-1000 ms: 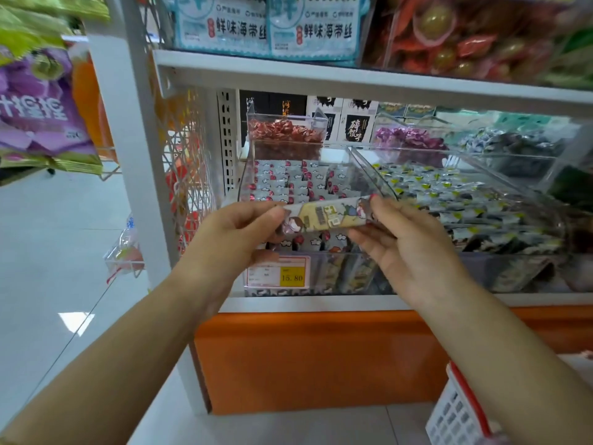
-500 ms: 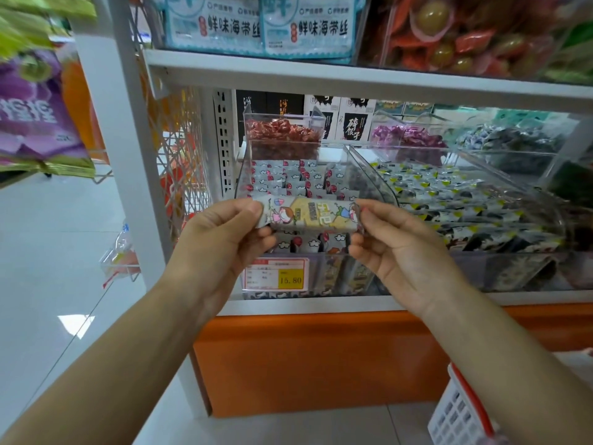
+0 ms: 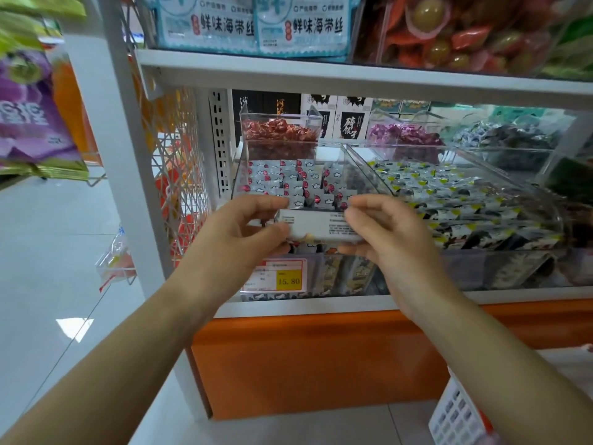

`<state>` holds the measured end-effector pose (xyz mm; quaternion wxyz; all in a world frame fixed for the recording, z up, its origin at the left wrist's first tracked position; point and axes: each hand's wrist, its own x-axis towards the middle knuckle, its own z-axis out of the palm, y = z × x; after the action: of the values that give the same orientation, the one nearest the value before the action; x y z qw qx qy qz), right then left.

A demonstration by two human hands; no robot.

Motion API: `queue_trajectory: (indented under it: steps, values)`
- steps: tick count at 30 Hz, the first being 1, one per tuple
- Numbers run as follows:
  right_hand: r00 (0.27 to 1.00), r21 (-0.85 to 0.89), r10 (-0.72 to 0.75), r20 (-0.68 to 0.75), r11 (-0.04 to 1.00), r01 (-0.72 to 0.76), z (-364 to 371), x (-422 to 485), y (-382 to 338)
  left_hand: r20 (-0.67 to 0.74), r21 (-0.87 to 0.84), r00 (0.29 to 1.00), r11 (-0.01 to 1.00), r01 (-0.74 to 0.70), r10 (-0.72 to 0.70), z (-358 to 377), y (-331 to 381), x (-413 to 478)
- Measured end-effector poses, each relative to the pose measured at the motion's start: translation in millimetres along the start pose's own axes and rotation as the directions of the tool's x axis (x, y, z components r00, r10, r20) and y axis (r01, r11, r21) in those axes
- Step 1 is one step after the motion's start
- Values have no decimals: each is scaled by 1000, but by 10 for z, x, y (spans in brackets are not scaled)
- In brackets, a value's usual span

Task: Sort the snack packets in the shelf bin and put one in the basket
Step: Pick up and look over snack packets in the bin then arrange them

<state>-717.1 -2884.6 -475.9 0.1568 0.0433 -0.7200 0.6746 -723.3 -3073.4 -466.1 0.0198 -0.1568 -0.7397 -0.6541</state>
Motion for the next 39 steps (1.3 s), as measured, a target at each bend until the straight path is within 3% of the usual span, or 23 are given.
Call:
queue_trajectory:
  steps: [5, 9, 14, 19, 23, 30, 36, 39]
  values:
    - [999, 11, 33, -8, 999, -33, 15, -3, -14, 11, 166, 996, 982, -89, 88, 22, 4, -16]
    - [999, -83, -52, -16, 995, 51, 11, 8, -17, 25, 261, 993, 958, -115, 112, 62, 16, -20]
    - [987, -160, -152, 46, 974, 157, 46, 2, 0, -9, 196, 1000, 980, 24, -22, 30, 55, 11]
    - [989, -145, -101, 109, 983, 116, 24, -2, -7, 37, 35, 984, 984, 173, -175, -51, 96, 35]
    - [984, -126, -88, 152, 986, 107, 47, -10, 7, -54, 50, 983, 983, 178, -175, -62, 66, 54]
    - [967, -3, 108, 229, 994, -111, -3, 27, -33, -60, 158, 996, 985, 69, -60, -35, 28, 42]
    - [978, 10, 165, 125, 986, -167, -32, 29, -21, 157, 241, 985, 970, 29, -68, -14, 15, 15]
    - [959, 98, 261, 112, 957, -272, -56, 44, -41, 158, 283, 986, 959, 3, -50, -11, 28, 9]
